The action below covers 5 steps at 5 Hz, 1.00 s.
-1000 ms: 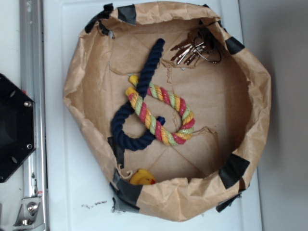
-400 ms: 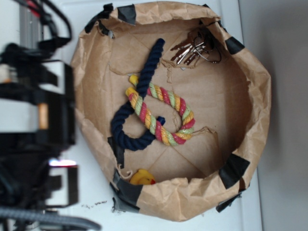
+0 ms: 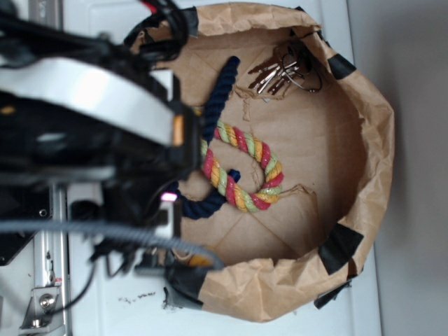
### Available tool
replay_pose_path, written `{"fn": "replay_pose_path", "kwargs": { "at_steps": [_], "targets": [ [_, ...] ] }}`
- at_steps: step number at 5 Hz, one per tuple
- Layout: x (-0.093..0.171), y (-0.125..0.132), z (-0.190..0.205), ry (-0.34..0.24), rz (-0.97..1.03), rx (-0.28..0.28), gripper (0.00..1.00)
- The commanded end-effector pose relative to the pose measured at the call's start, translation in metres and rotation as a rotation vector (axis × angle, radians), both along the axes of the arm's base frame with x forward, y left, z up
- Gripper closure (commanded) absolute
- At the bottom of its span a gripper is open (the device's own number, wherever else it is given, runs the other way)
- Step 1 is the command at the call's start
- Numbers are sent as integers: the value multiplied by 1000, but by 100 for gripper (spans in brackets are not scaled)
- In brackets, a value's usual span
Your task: Grab the silver keys.
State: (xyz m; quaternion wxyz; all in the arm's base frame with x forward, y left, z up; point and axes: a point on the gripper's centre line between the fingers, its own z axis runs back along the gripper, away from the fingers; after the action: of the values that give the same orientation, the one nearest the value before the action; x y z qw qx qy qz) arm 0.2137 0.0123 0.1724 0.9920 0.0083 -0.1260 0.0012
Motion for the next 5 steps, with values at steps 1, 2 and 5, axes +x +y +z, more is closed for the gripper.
{"fn": "replay_pose_path", "kwargs": {
  "at_steps": [1, 2, 5],
  "targets": [
    [18, 28, -24, -37, 51, 99, 0],
    [30, 22, -35, -56, 8, 157, 0],
    [30, 22, -35, -56, 8, 157, 0]
  ]
}}
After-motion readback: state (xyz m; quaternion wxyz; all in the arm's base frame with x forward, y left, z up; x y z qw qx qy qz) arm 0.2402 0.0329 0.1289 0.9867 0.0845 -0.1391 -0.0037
